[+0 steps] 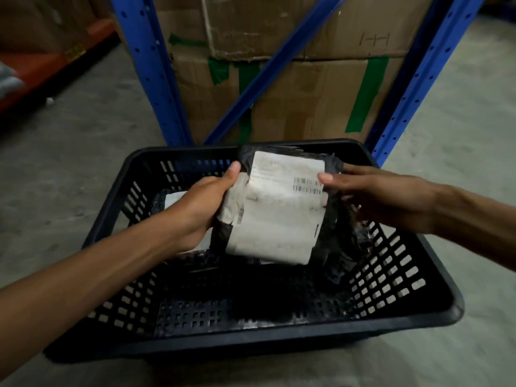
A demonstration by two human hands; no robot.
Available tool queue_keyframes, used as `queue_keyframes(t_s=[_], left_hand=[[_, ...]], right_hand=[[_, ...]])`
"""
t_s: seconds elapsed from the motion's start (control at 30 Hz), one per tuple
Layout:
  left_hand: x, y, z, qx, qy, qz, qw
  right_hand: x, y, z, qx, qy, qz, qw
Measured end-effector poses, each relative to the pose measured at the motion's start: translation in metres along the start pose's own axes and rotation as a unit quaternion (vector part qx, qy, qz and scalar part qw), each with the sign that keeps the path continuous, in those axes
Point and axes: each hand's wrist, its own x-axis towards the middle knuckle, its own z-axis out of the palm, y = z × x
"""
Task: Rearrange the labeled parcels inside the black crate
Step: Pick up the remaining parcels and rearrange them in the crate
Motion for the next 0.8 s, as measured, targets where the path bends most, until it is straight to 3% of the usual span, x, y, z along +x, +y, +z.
queue_keyframes(t_s=[0.17,0.27,0.47,0.57,0.67,0.8], left_hand=[[0.017,0.000,0.014,-0.080,0.075,-0.095,0.989],[0.023,-0.012,0.032,-0.059,0.095,-0.129,0.985],[0.047,-0.039,0.056,-0.014,0.110,-0.117,0.987],[0.063,-0.043,0.061,-0.015,0.112,-0.120,0.986],[0.074,-0.057,0.064,0.055,0.124,-0.105,0.985],[0.084,-0.087,0.062,0.137,0.108,-0.141,0.974]], right_hand=[[0.033,0.013,0.048,0.207,0.140,0.023,0.968],[0.049,0.022,0.064,0.199,0.175,0.023,0.964],[0.083,0.053,0.064,0.125,0.249,0.009,0.961],[0.095,0.063,0.062,0.133,0.246,0.022,0.960],[0.109,0.073,0.063,0.120,0.237,0.017,0.964],[0.130,0.083,0.067,0.010,0.155,0.054,0.986]])
